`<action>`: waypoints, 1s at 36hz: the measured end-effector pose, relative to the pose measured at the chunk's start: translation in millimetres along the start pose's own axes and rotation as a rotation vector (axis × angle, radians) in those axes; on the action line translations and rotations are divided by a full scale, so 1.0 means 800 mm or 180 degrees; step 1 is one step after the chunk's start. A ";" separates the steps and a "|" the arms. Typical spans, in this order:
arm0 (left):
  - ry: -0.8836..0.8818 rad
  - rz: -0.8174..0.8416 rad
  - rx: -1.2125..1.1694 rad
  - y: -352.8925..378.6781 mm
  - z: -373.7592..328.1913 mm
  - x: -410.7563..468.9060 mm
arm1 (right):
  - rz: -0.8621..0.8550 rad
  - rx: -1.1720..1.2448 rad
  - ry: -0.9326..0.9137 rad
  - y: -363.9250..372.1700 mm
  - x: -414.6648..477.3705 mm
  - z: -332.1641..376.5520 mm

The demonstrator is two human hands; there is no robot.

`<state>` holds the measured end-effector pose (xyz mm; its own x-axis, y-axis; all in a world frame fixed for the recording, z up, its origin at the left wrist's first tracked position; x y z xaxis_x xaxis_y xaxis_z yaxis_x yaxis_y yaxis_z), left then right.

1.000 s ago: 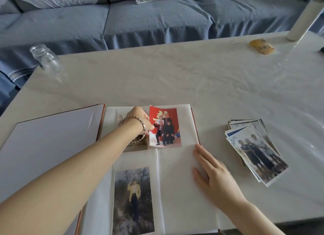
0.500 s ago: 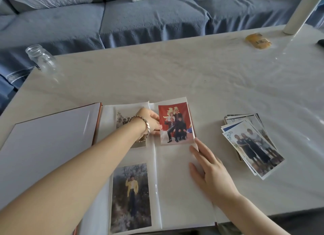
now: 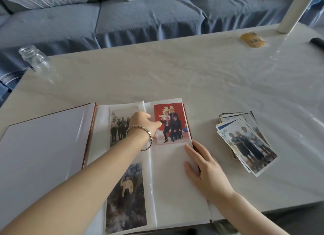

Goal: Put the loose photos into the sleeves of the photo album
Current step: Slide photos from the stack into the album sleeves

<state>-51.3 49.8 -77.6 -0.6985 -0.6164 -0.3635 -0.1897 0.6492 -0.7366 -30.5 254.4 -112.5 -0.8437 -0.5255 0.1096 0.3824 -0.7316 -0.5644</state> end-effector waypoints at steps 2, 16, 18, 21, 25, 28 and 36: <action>-0.0009 -0.0072 0.0114 -0.001 0.002 0.000 | 0.0011 0.0005 0.0004 0.000 0.000 0.001; 0.0789 -0.0420 0.0850 -0.010 -0.013 -0.008 | 0.0325 -0.0583 -0.0155 -0.020 0.011 0.022; 0.1013 -0.0433 0.1314 -0.009 -0.019 -0.013 | 0.0055 -0.0767 -0.0251 -0.048 0.017 0.026; 0.1179 -0.0416 0.1680 -0.004 -0.018 -0.018 | -0.0438 -0.1104 -0.0030 -0.099 0.021 0.013; 0.1293 -0.0438 0.1662 -0.002 -0.012 -0.027 | -0.0317 -0.1455 0.0991 -0.142 0.016 -0.028; 0.1419 -0.0393 0.1721 0.000 0.001 -0.038 | -0.0091 -0.1784 0.1199 -0.149 0.010 -0.041; 0.1897 -0.0206 0.1955 -0.001 0.036 -0.063 | 0.0056 -0.1869 0.1011 -0.148 0.010 -0.028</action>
<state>4.0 67.8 -75.4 -0.9778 -0.1952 -0.0765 0.0456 0.1585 -0.9863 -91.3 346.5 -63.3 -0.9435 -0.3160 -0.0993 0.2043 -0.3190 -0.9255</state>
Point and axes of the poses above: each hand's wrist, its own x-axis towards the middle knuckle, its own y-axis out of the palm, z = x × y, the point moved 7 cm from there along x, towards the middle knuckle, and after that the axes turned 14 degrees about x, right-handed, at the moved point
